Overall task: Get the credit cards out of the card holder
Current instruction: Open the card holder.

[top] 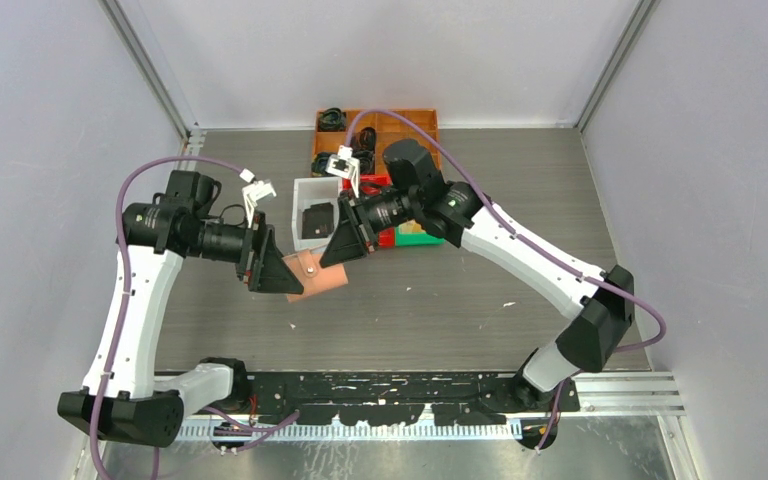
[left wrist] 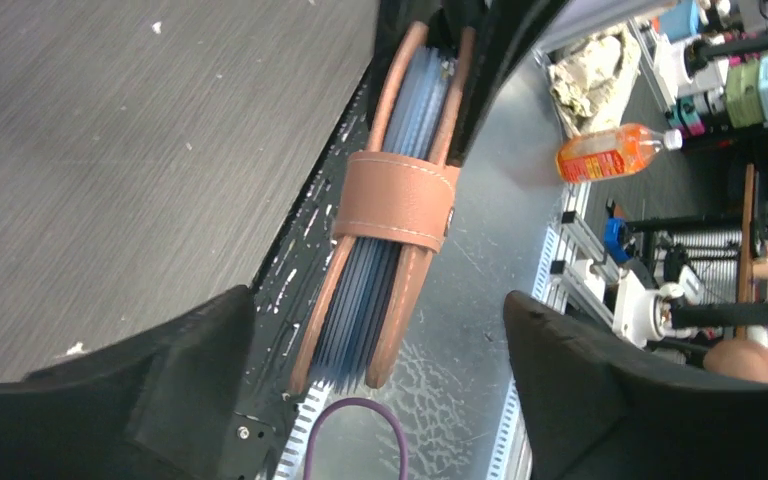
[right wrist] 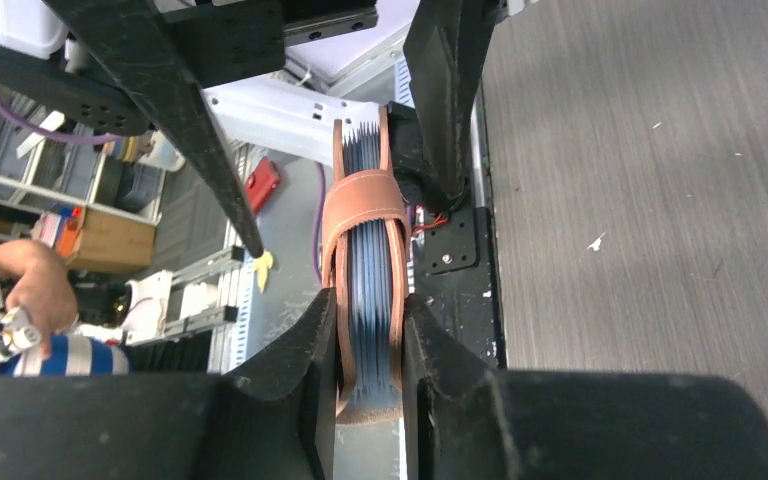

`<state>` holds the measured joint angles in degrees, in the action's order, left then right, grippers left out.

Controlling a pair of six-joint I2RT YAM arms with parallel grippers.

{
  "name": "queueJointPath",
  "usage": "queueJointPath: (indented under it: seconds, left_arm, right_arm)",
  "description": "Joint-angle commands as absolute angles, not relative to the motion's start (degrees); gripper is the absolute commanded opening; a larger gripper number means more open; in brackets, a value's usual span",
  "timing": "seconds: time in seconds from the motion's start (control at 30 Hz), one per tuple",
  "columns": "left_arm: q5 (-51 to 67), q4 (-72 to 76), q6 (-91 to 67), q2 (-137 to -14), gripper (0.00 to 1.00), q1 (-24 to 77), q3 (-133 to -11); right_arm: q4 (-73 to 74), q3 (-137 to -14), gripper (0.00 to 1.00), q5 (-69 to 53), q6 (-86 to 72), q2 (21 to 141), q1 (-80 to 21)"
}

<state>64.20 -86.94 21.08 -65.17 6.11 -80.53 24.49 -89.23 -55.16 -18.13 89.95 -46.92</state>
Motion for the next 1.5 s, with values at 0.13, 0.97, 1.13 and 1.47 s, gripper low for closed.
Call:
queueJointPath:
  seconds: [0.13,0.97,1.13,1.47]
  left_arm:
    - [57.4,-59.9,-4.5,-56.7,1.0,6.2,-72.8]
    - [62.0,-38.7,-31.8,-53.8,0.99,3.7,-69.8]
    - [62.9,-36.2,-37.0,-54.2,0.92,3.0,-70.5]
    - [65.5,-33.5,-41.8,-52.1,0.69,2.5,-68.9]
  right_arm:
    - [-5.7,-76.8,0.01,-35.1,-38.8,80.3,-47.0]
    - [-29.5,-58.7,0.01,-8.2,-60.5,71.9,-52.2]
    - [-31.5,-57.8,0.01,-3.2,-60.8,72.4,-54.8]
    - [-34.4,-55.8,0.01,2.0,-61.5,72.0,-56.0]
